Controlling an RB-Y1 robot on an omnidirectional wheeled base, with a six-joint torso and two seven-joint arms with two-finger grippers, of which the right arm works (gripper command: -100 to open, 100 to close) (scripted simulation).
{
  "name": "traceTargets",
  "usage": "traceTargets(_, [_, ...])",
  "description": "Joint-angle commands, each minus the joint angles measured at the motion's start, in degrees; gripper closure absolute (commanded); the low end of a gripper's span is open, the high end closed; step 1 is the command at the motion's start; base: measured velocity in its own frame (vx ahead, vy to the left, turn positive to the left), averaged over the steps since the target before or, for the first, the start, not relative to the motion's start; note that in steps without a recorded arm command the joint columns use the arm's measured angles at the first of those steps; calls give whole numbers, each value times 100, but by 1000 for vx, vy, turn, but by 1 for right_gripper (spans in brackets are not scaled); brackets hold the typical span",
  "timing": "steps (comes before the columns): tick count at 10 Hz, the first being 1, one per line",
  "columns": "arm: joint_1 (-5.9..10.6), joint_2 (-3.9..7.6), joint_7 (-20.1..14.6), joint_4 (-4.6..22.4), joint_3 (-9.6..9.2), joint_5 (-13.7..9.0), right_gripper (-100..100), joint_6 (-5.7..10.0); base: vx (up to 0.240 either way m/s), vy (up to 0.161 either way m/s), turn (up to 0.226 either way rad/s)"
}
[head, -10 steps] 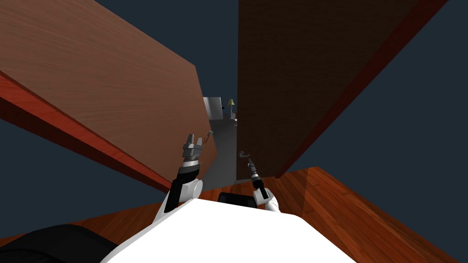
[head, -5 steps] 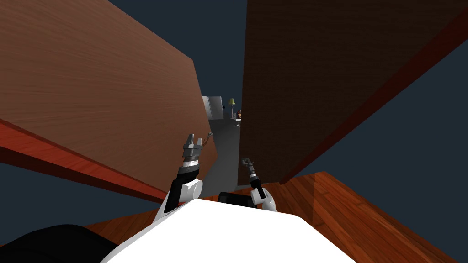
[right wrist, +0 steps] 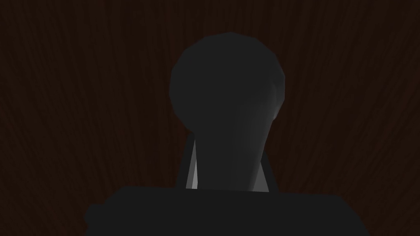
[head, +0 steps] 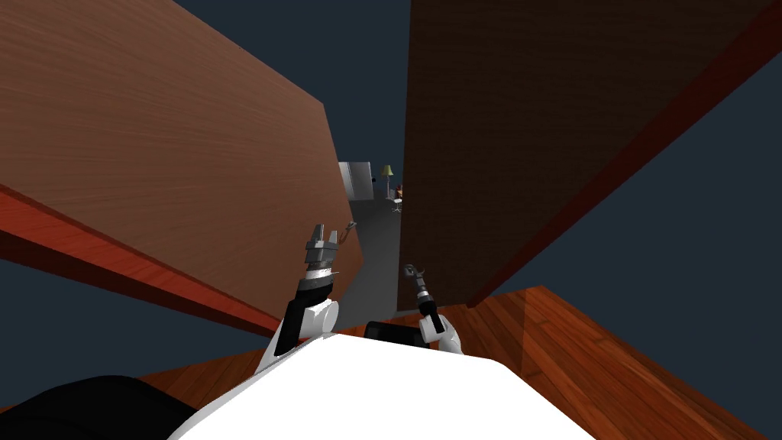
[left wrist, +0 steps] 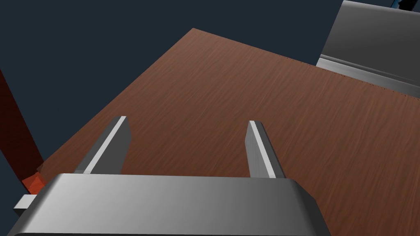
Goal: Push the door open
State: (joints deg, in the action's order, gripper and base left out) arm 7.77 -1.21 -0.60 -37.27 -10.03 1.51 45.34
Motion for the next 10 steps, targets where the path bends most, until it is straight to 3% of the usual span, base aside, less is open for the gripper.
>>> traceTargets(1, [9,0,-3,-12,3,-2,100,14,0,0,0])
traceTargets(4, [1,126,40,1,138,-75,100,-4,147,75,-38])
traceTargets(6, [1,126,40,1,138,-75,100,-4,97,33,-10])
traceTargets(7, [4,209,75,0,257,-139,100,-7,155,59,-82])
traceTargets(10, [8,306,130,-2,441,-239,100,-10,184,97,-68])
